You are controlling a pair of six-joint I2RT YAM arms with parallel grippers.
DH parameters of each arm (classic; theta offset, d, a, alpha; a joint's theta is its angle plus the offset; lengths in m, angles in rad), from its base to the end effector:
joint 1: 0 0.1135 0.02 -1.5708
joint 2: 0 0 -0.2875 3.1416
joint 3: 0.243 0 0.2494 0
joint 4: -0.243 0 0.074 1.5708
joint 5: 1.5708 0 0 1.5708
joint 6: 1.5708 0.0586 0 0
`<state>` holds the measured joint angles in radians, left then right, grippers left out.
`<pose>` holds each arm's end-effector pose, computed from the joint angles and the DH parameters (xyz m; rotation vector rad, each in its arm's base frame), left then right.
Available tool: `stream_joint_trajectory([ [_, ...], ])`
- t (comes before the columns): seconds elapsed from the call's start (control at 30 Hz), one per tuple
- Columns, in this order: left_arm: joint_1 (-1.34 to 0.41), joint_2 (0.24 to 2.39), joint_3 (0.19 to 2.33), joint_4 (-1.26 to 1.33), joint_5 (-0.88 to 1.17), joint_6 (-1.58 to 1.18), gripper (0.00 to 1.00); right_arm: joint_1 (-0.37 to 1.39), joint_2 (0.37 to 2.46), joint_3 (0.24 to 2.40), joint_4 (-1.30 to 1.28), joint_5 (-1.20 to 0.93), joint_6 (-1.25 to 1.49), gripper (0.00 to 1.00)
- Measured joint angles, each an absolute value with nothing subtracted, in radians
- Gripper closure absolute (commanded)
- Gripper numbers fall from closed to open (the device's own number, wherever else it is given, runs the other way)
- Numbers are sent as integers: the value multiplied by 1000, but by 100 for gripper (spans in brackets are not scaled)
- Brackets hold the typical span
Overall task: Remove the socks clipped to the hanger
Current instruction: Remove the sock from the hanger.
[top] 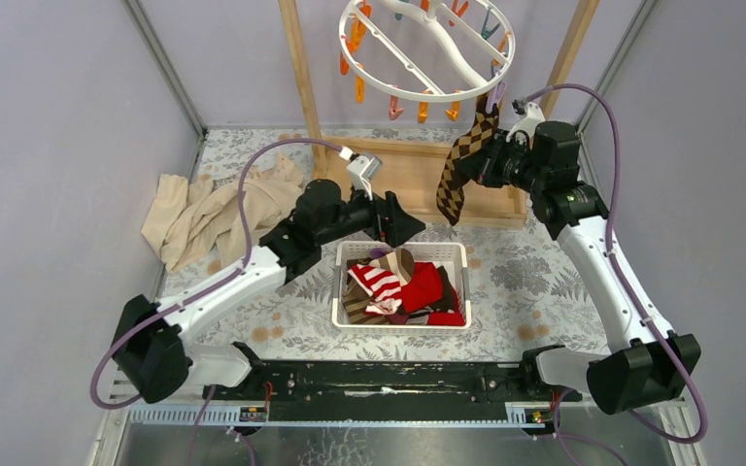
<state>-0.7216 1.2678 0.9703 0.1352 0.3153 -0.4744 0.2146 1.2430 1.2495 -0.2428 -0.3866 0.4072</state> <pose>0.2217 -0.2193 0.3534 0.4765 1.8068 -1.1290 0.2824 0.0842 0.4172 -0.1054 1.8575 0.7858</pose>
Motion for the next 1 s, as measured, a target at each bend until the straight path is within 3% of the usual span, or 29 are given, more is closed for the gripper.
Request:
stream_joint_trajectory([
  [0.43, -661, 1491, 976, 369, 377, -467, 1, 215, 1187, 1320, -320, -543, 428, 100],
  [1.0, -660, 1669, 1060, 641, 501, -447, 1, 215, 1187, 1327, -368, -596, 428, 100],
])
